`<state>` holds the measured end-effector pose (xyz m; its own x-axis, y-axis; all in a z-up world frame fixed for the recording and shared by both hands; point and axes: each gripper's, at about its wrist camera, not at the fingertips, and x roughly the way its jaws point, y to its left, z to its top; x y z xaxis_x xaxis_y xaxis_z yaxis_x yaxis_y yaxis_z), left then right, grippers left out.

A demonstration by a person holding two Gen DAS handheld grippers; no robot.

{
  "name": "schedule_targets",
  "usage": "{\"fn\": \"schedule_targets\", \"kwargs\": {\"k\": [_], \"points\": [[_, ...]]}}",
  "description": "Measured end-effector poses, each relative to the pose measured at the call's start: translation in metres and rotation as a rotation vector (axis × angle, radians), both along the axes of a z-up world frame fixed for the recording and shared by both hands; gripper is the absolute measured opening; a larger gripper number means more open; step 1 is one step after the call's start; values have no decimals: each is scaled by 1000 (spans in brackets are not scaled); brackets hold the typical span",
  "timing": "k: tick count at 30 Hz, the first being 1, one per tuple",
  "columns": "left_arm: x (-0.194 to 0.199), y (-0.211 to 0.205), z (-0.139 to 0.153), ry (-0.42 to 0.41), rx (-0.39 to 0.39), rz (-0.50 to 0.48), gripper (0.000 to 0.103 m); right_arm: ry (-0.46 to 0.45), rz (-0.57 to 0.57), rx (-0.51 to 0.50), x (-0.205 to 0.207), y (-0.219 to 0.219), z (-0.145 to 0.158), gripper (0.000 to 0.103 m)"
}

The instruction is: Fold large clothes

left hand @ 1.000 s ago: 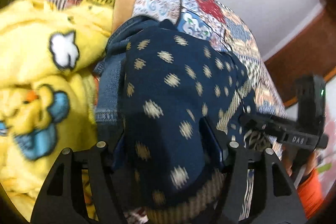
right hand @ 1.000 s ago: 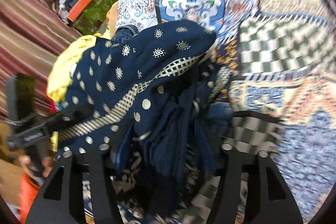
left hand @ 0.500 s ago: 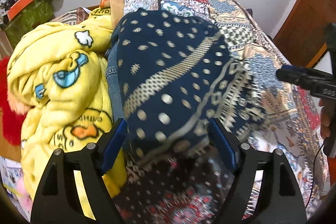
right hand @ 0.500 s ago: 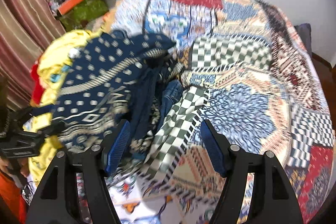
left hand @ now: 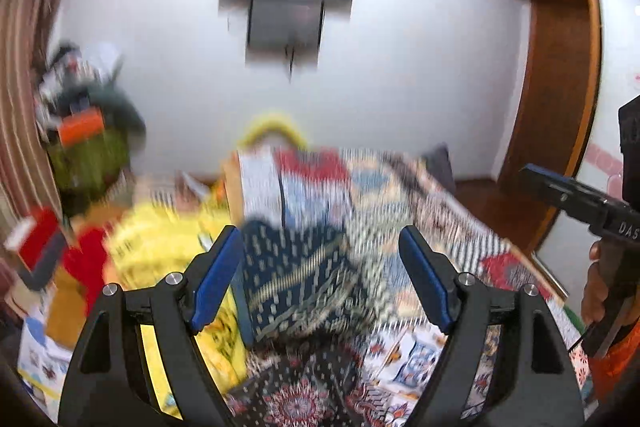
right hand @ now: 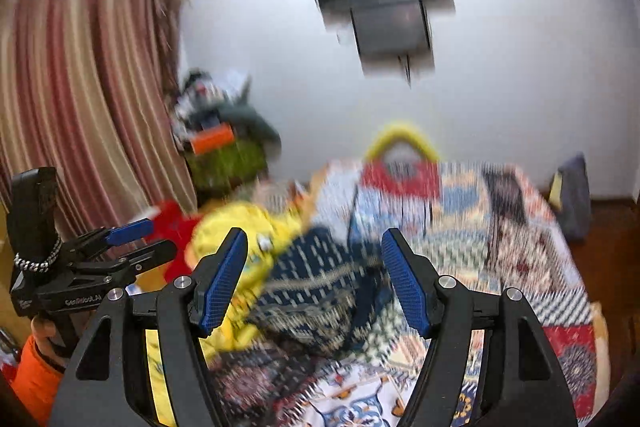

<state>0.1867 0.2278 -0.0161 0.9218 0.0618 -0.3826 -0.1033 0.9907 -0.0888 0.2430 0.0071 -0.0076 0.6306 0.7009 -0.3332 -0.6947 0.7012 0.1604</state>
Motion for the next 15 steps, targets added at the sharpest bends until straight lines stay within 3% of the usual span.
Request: {"fn": "schedule_targets", "kwargs": {"k": [4,8,13,15], "points": [[-52,-30,33,-154,70,24,80,-90,-1,79,-42,-10,18,66],[-91,-51,42,-255,113,54,80,-157,-24,107,-74,-16,20,66],[-117,-64,39,-310,118,77,81,-194,-63,77,-91,-10,13,66],[-122,-68,37,-316,132,90,90,-196,-78,62,-92,-9,11,66]]}}
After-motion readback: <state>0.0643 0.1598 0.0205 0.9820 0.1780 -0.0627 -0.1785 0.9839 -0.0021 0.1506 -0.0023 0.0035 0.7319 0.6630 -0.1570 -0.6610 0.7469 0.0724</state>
